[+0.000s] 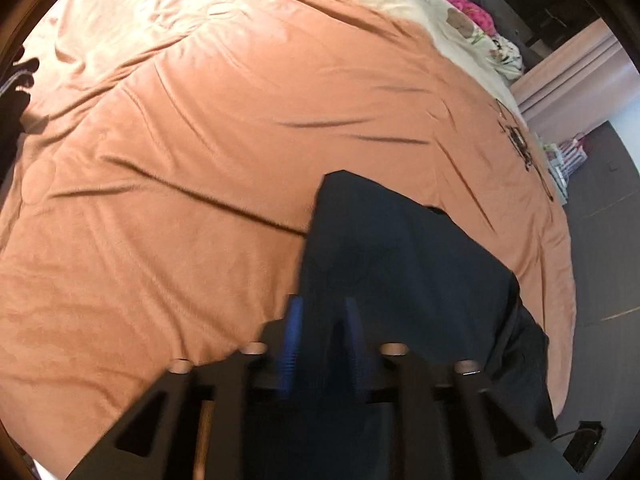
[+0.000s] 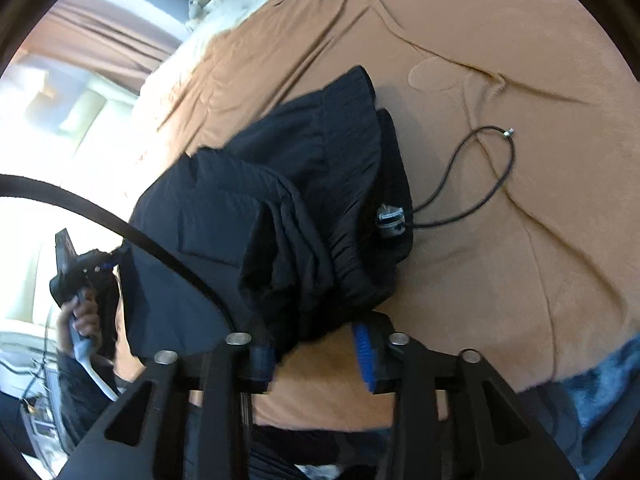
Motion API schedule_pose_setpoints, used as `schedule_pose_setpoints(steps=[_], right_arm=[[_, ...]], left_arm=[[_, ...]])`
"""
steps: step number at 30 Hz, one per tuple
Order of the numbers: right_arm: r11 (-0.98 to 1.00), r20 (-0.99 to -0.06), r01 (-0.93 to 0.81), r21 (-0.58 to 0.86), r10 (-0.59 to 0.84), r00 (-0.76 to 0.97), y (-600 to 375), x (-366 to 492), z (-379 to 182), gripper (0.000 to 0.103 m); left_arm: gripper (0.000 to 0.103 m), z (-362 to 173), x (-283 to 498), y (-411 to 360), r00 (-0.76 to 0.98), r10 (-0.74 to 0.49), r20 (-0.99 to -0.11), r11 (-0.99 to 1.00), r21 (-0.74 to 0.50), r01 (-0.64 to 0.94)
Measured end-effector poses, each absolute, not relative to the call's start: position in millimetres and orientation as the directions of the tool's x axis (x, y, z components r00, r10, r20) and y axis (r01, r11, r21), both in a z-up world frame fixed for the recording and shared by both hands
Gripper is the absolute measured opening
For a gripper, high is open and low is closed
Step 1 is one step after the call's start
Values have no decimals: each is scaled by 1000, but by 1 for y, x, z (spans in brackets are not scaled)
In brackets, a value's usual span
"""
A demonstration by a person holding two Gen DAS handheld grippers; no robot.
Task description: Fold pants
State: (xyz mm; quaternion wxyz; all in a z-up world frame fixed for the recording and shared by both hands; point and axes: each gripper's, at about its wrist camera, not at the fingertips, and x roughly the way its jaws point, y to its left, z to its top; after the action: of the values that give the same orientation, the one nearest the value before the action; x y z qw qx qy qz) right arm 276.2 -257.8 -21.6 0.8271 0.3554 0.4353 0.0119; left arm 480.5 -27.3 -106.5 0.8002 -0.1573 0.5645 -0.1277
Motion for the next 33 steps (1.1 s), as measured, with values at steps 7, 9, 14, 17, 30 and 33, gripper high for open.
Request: schedule_pose_setpoints(steps=[7, 9, 14, 17, 30, 33], right_arm=[[827, -691, 223, 516, 247, 679, -291, 237, 15, 64], [846, -687, 200, 495, 240, 686, -299, 238, 21, 64], [872, -676, 134, 471, 259, 690, -312, 253, 32, 64], [886, -676, 78, 458, 290, 677, -311, 272, 35, 64], [921, -696, -79, 381, 342, 631, -252, 375, 31, 64], [922, -712, -96, 374, 352, 607, -243, 407, 26, 64]], left_arm=[[50, -98, 453, -4, 355, -387, -851, 915, -401, 37], [50, -98, 446, 1, 361, -380, -852, 918, -396, 32], [50, -99, 420, 16, 374, -376, -848, 915, -403, 7], [50, -103, 405, 25, 378, -373, -848, 913, -408, -14], [50, -128, 347, 58, 383, -362, -850, 897, -429, -105], [50, -134, 339, 63, 380, -370, -848, 888, -443, -126]])
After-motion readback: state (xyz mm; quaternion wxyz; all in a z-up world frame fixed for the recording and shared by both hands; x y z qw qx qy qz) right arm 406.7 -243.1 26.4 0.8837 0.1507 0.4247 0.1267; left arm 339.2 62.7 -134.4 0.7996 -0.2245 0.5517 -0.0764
